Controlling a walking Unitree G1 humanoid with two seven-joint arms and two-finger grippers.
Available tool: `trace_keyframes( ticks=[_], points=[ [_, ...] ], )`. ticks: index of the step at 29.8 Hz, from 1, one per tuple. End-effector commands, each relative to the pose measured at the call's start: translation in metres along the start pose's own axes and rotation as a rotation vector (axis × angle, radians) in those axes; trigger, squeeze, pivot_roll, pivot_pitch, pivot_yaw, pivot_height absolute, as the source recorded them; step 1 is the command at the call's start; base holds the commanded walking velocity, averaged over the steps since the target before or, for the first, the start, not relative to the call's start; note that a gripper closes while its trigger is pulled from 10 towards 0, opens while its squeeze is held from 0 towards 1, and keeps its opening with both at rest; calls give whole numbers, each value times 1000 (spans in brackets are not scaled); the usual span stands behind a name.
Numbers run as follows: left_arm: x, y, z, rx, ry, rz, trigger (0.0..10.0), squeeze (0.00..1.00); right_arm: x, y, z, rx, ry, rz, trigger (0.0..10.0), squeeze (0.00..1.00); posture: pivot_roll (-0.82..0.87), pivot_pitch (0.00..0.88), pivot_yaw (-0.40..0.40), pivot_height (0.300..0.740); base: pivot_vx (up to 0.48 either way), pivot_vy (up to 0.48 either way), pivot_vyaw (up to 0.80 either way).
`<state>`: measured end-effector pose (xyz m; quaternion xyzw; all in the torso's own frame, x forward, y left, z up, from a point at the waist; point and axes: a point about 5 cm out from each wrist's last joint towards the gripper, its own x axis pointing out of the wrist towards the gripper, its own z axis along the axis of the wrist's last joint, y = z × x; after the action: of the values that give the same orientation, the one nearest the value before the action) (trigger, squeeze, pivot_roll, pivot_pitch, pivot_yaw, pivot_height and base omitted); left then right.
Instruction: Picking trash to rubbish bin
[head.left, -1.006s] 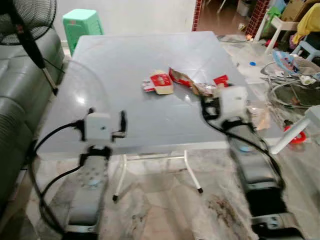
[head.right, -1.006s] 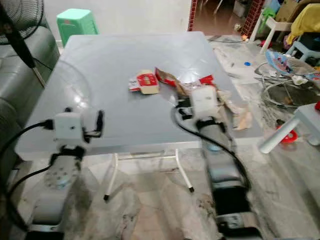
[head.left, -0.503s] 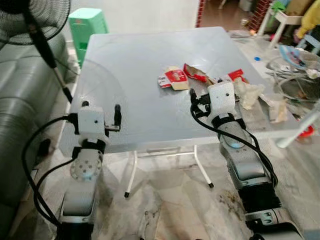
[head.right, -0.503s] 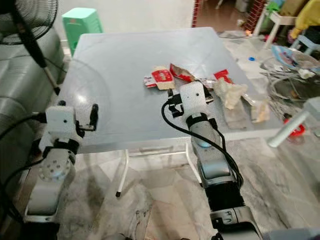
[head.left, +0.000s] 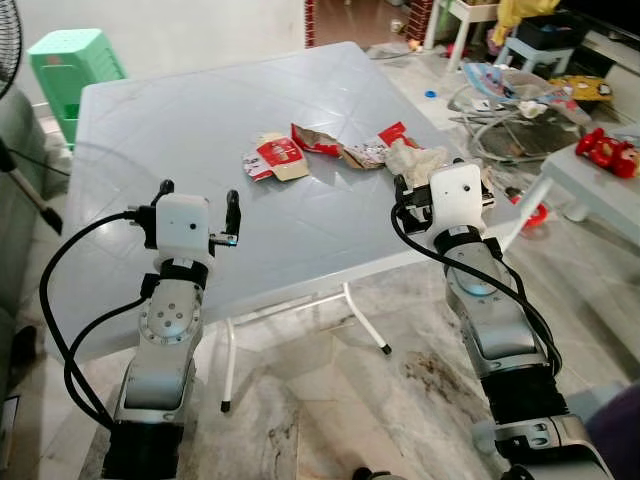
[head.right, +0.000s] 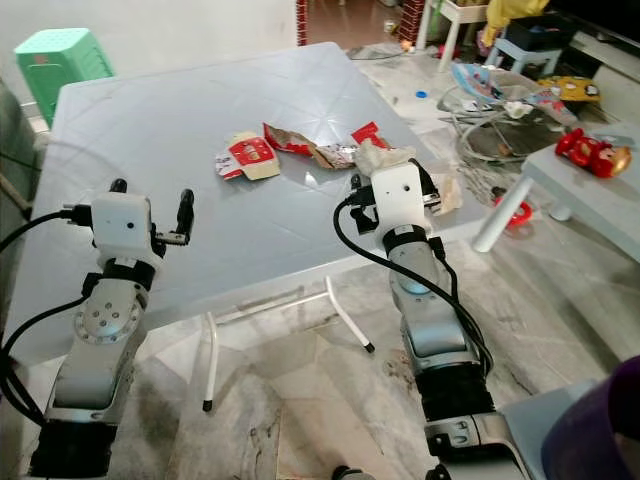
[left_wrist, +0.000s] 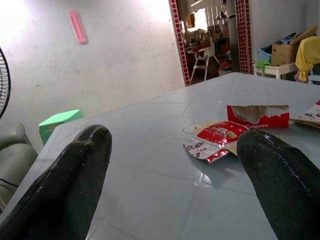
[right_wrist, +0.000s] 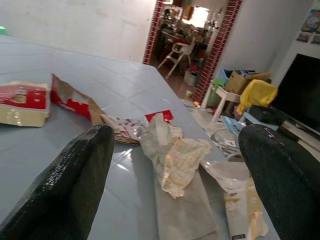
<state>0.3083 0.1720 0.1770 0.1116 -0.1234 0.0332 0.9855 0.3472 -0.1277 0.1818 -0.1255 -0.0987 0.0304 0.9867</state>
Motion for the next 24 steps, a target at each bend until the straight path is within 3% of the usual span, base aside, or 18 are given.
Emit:
trace_keyframes(
  ticks=[1, 7, 11, 20, 24],
  points=[
    [4, 8, -2, -33, 18, 27, 10000, 0, 1, 1, 0, -6, 6, -2, 10000, 0, 48, 48, 22, 740, 0, 0, -775],
    [6, 6, 0, -64, 16, 3, 10000, 0, 2, 1, 0, -5, 8, -10, 10000, 0, 50, 49, 24, 740, 0, 0, -775],
    [5, 3, -2, -83, 25, -3, 10000, 0, 3, 3, 2, 10, -2, -7, 10000, 0, 54, 48, 22, 740, 0, 480, -766],
    [4, 3, -3, -84, 25, -14, 10000, 0, 4, 6, 3, 14, -7, 6, 10000, 0, 55, 50, 21, 740, 0, 466, 0],
    [3, -2, 1, -79, -6, -36, 10000, 0, 4, 5, 2, 10, -6, 4, 10000, 0, 53, 51, 22, 740, 0, 0, 0]
  ],
)
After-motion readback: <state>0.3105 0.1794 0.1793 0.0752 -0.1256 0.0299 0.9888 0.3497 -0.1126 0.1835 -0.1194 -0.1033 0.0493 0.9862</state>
